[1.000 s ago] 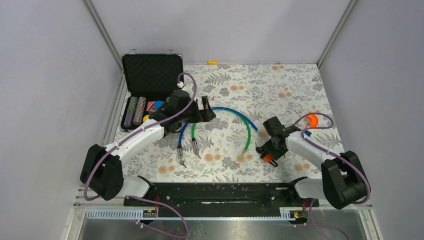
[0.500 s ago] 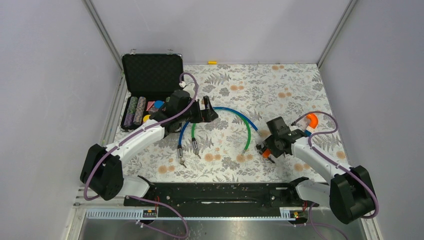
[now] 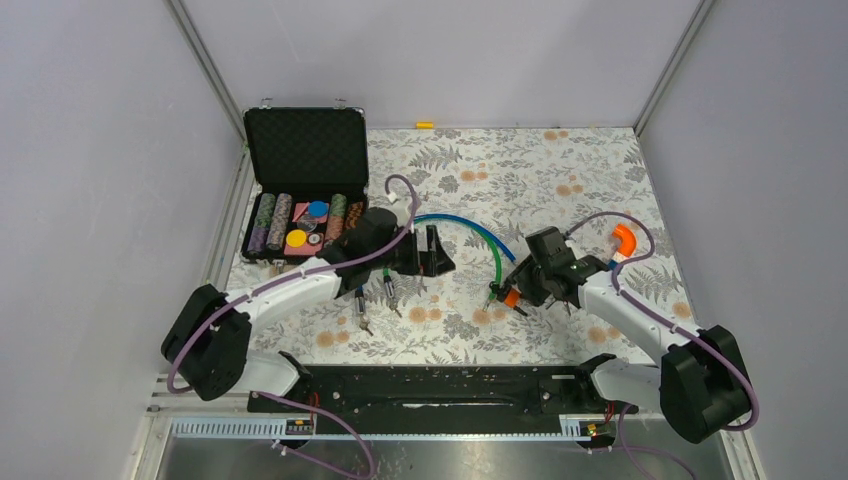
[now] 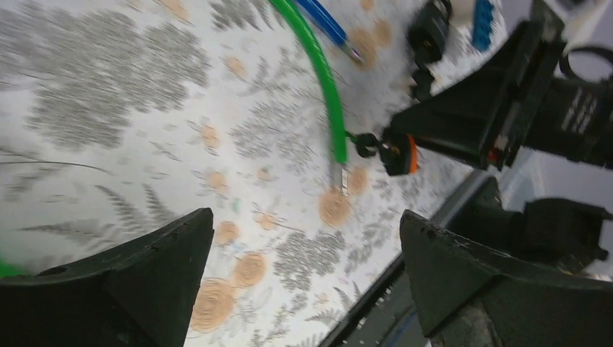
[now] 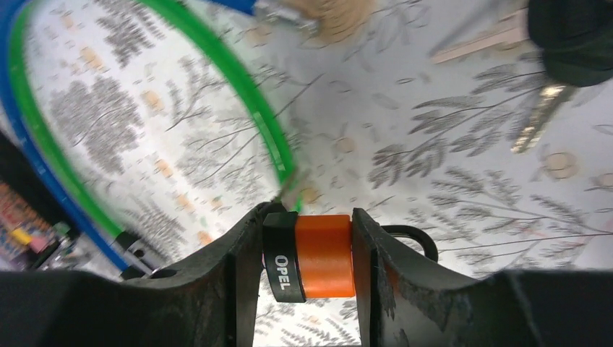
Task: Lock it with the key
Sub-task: Pick up the lock from the center of the board.
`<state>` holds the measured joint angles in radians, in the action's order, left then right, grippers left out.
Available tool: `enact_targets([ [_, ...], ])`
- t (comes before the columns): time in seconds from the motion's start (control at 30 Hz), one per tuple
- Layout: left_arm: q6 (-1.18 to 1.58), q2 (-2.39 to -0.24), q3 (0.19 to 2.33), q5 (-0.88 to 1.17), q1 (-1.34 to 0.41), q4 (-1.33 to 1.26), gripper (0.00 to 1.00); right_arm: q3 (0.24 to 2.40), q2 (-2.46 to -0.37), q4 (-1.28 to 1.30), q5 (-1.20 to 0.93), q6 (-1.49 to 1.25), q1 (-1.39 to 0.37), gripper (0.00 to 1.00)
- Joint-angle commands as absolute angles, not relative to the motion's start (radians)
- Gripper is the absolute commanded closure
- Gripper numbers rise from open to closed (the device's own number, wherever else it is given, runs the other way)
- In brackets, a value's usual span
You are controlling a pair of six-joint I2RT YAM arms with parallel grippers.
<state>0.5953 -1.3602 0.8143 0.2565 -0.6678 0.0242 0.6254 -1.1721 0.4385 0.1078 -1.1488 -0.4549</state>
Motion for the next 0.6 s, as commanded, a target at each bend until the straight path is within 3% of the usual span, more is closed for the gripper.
enact_targets([
  [0.0,0.711,-1.397,0.765,0.394,-0.721,-0.223,0.01,0.713,-1.174,0.366,0.018,-1.175,-0.491,0.80],
  [0.2,0.790,-1.474,0.769,0.421,-0.764,-0.360,0.05,0.767,-1.207,0.336,-0.046,-1.207,-0.525,0.80],
  [0.4,0.819,-1.569,0.838,0.484,-0.773,-0.335,0.27,0.798,-1.217,0.342,-0.076,-1.230,-0.536,0.79],
  [0.57,0.860,-1.590,0.853,0.507,-0.775,-0.341,0.33,0.813,-1.227,0.349,-0.078,-1.234,-0.537,0.79],
])
